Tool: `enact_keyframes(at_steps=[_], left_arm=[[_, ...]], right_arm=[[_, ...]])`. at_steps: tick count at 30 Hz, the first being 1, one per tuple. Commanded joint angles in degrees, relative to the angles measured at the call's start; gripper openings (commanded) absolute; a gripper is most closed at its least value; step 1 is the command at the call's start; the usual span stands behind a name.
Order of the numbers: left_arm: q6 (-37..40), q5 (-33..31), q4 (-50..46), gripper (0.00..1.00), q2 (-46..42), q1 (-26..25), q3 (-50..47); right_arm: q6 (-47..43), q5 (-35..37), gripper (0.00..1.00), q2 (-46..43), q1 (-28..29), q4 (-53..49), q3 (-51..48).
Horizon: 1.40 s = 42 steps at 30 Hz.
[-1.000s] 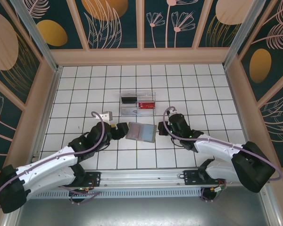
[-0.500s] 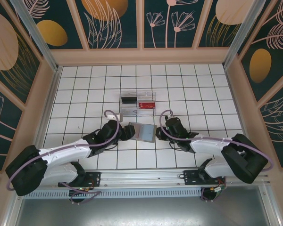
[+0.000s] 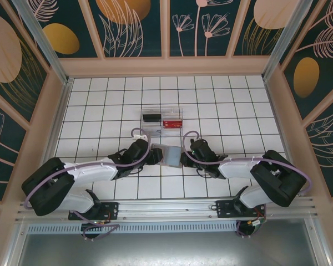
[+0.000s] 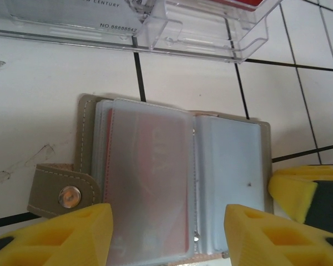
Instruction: Take the credit cards out of the card holder
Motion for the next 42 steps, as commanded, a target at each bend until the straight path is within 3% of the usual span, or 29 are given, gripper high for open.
enact_keyframes(at_steps=[1, 18, 26, 42], left_arm=[[1.50, -2.11, 0.08, 0.56, 2.25, -0.16, 2.11], [0.79, -1.67, -0.89, 0.56, 8.05, -0.20, 3.96], [0.72, 4.87, 4.94, 0.64, 5.91, -0.13, 1.96], [-0.16, 11.39, 9.10, 0.63, 5.37, -0.21, 2.26]], right_arm=[[0.55, -0.40, 0.22, 1.44, 0.65, 0.99, 1.38], [0.16, -0.62, 0.21, 2.15, 1.17, 0.18, 2.42], [0.21, -0.44, 0.21, 2.70, 1.26, 0.13, 2.87], [0.30, -0.20, 0.21, 2.75, 1.26, 0.17, 2.78]])
